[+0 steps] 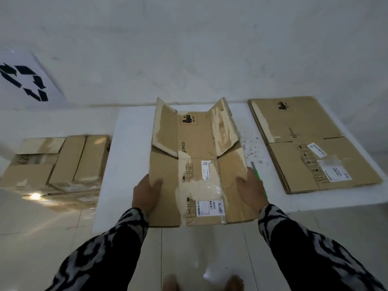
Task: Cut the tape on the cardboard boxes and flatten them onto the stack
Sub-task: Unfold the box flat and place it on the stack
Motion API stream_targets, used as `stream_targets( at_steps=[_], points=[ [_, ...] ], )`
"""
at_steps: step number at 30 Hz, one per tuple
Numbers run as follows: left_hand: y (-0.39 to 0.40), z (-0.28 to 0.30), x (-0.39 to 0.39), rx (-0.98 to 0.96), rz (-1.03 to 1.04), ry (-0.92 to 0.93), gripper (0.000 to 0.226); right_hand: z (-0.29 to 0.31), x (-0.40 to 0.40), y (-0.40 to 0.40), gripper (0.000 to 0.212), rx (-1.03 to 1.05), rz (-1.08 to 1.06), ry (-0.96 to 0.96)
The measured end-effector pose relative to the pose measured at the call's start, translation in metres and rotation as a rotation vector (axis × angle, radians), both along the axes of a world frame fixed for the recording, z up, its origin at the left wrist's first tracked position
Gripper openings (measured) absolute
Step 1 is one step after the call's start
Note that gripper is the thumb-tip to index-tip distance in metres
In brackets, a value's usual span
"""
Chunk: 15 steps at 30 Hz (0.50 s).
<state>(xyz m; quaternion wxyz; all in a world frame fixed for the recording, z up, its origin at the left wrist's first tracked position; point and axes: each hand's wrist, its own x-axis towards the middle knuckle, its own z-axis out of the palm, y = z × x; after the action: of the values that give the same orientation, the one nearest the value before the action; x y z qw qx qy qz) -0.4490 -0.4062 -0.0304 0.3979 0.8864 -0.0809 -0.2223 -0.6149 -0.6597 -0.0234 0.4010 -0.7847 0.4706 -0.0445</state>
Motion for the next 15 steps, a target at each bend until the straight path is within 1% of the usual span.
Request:
stream_targets(
  at_steps=[3, 7, 11, 15],
  points=[
    [-0.029, 0.021, -0.013, -0.006, -0.022, -0.066, 0.04, 0.016, -0.018, -0.029, 0.039, 0.01, -0.025, -0.049],
    [-0.086, 0.043, -0.041, -0.023, -0.036, -0.131, 0.038, 0.037, -0.051, -0.083, 0.022, 0.008, -0.044, -0.151],
    [-0.156, 0.057, -0.081, -0.041, -0.025, -0.195, 0.037, 0.053, -0.093, -0.158, 0.018, 0.018, -0.031, -0.218],
    [-0.228, 0.066, -0.119, -0.068, -0.016, -0.175, 0.039, 0.067, -0.137, -0.234, 0.019, 0.012, -0.037, -0.224]
  ],
)
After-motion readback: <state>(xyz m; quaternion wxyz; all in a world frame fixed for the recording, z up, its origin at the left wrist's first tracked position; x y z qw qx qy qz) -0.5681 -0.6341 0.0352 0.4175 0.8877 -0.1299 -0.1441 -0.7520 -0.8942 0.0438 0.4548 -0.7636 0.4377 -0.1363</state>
